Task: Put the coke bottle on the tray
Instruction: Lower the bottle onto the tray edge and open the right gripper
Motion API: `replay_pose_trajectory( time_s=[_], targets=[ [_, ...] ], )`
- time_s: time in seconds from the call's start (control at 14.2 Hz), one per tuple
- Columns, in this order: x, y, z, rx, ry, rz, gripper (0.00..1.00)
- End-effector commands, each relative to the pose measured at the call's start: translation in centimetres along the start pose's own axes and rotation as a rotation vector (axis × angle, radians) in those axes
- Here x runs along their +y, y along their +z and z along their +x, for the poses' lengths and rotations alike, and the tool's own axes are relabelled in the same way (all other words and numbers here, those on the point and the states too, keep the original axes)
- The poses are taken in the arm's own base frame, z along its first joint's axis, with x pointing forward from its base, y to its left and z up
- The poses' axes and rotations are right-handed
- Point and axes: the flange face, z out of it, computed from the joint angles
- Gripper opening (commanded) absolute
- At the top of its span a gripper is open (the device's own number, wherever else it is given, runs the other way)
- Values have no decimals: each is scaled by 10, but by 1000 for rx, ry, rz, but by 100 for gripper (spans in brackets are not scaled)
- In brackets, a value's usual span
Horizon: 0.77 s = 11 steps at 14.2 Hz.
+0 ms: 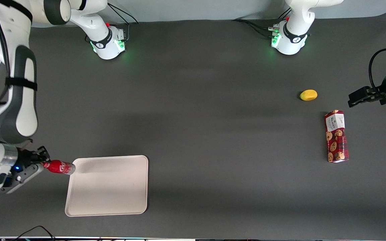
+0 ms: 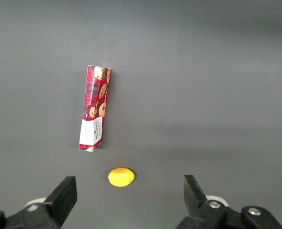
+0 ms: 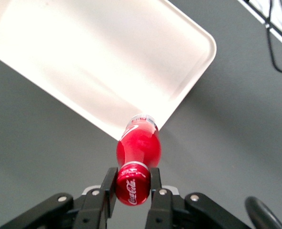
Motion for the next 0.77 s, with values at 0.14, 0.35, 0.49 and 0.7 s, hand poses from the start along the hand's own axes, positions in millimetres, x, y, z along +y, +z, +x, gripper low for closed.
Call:
replay_pose_trajectory(
  time_s=[0.14,0.35,0.49,0.7],
  targets=[
    [7,12,19,71,16,-9,4],
    [9,22,24,92,18,-19,15],
    [10,28,28,101,19,-36,51],
    [10,27,29,111,23,-35,74]
  ],
)
